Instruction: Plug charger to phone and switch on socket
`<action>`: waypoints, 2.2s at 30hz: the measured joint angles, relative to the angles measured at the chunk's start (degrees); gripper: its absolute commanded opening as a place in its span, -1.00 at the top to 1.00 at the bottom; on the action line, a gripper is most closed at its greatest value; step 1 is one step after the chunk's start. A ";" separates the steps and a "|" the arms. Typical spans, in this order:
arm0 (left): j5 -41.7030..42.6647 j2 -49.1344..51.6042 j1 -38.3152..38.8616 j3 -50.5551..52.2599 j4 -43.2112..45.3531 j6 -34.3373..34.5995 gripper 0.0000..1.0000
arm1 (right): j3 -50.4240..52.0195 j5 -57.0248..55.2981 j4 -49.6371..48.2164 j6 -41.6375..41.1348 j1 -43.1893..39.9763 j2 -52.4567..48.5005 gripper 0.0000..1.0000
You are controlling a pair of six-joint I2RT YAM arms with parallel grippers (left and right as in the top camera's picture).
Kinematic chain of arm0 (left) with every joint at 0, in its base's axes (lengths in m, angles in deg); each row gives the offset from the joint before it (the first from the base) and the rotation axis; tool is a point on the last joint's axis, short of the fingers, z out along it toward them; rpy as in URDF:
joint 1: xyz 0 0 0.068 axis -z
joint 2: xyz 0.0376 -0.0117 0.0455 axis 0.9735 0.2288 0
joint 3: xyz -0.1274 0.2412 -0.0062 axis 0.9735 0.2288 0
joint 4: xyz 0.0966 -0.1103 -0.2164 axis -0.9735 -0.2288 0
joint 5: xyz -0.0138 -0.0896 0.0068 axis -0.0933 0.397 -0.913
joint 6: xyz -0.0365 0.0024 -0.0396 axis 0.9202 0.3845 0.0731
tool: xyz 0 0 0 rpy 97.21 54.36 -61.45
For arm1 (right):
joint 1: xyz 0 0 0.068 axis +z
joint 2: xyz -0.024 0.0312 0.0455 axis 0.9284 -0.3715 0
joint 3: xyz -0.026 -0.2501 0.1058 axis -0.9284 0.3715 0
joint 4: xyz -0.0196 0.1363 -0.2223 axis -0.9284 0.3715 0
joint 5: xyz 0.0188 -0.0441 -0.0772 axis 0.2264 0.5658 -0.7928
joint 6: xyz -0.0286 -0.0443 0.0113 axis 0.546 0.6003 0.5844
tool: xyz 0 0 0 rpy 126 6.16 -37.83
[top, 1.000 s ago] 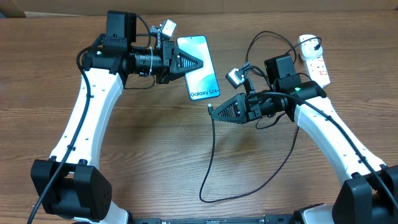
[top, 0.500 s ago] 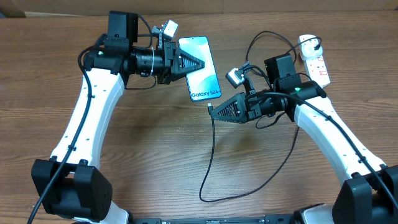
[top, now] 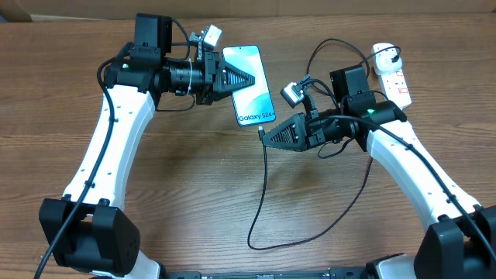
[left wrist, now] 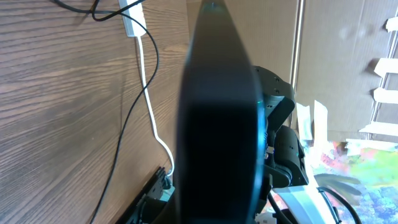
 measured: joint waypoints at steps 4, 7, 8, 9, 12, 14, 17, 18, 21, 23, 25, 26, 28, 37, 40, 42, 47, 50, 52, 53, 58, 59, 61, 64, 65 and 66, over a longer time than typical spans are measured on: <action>0.00 0.00 0.00 0.00 0.00 0.00 0.92 | 0.00 0.00 0.00 -0.22 0.00 0.00 0.92; 0.00 0.00 0.00 0.00 -0.02 0.00 0.92 | 0.00 0.02 -0.02 -0.22 0.00 0.00 0.93; 0.00 0.00 0.00 0.00 -0.02 0.00 0.92 | 0.00 0.00 -0.02 -0.24 0.00 0.00 0.93; 0.00 0.00 0.00 0.00 -0.02 0.00 0.92 | 0.00 0.00 -0.02 -0.26 0.00 0.00 0.93; 0.00 0.00 0.00 0.00 0.00 0.00 0.92 | 0.00 0.00 -0.02 -0.24 0.00 0.00 0.93; 0.00 0.00 0.00 0.00 -0.02 0.00 0.92 | 0.00 0.00 0.00 -0.26 0.00 0.00 0.92; 0.02 0.00 0.00 0.00 -0.02 0.00 0.92 | 0.00 0.00 -0.04 -0.24 0.00 0.00 0.93; 0.02 0.00 0.00 0.00 0.00 0.00 0.92 | 0.00 0.04 0.00 -0.26 0.00 0.00 0.93; 0.00 0.00 0.00 0.00 0.00 0.00 0.92 | 0.00 0.00 -0.02 -0.24 0.00 0.00 0.92; 0.00 0.00 0.00 0.00 0.00 0.00 0.92 | 0.00 0.00 0.00 -0.28 0.02 0.00 0.92; 0.02 0.00 0.00 0.00 0.00 0.00 0.92 | 0.00 0.00 -0.02 -0.50 0.00 0.00 0.93; 0.02 0.00 0.00 0.00 -0.02 0.00 0.92 | 0.00 0.00 -0.02 -0.59 0.02 0.00 0.93; 0.00 0.00 0.00 0.00 0.00 0.00 0.92 | 0.00 0.00 -0.04 -0.66 0.00 0.00 0.93; 0.02 0.00 0.00 0.00 0.00 0.00 0.92 | 0.00 0.00 -0.04 -1.25 0.09 0.00 0.93; 0.00 0.00 0.00 0.00 -0.02 0.00 0.92 | 0.00 0.00 -0.02 -1.29 0.09 0.00 0.93; 0.02 0.00 0.00 0.00 0.00 0.00 0.92 | 0.00 0.00 0.00 -1.29 0.11 0.00 0.93; 0.00 0.00 0.00 0.00 0.00 0.00 0.92 | 0.00 0.02 -0.02 -1.31 0.11 0.00 0.93; 0.00 0.00 0.00 0.00 0.00 0.00 0.92 | 0.00 0.00 -0.04 -1.31 0.11 0.00 0.93; 0.02 0.00 0.00 0.00 -0.02 0.00 0.92 | 0.00 0.00 -0.15 -1.29 0.11 0.00 0.93; 0.00 0.00 0.00 0.00 0.00 0.00 0.92 | 0.00 0.00 -0.37 -1.29 0.09 0.00 0.93; 0.00 0.00 0.00 0.00 0.00 0.00 0.92 | 0.00 0.00 -0.42 -1.46 0.11 0.00 0.93; 0.00 0.00 0.00 0.00 0.00 0.00 0.92 | 0.00 0.00 -0.42 -1.53 0.09 0.00 0.93; 0.00 0.00 0.00 0.00 0.00 0.00 0.92 | 0.00 0.00 -0.44 -1.70 0.09 0.00 0.93; 0.00 0.00 0.00 0.00 0.00 0.00 0.92 | 0.00 0.00 -0.42 -2.27 0.09 0.00 0.93; 0.02 0.00 0.00 0.00 0.00 0.00 0.92 | 0.00 -0.02 -0.50 -2.45 0.11 0.00 0.92; 0.02 0.00 0.00 0.00 0.00 0.00 0.92 | 0.00 0.00 -0.46 -2.58 0.11 0.00 0.93</action>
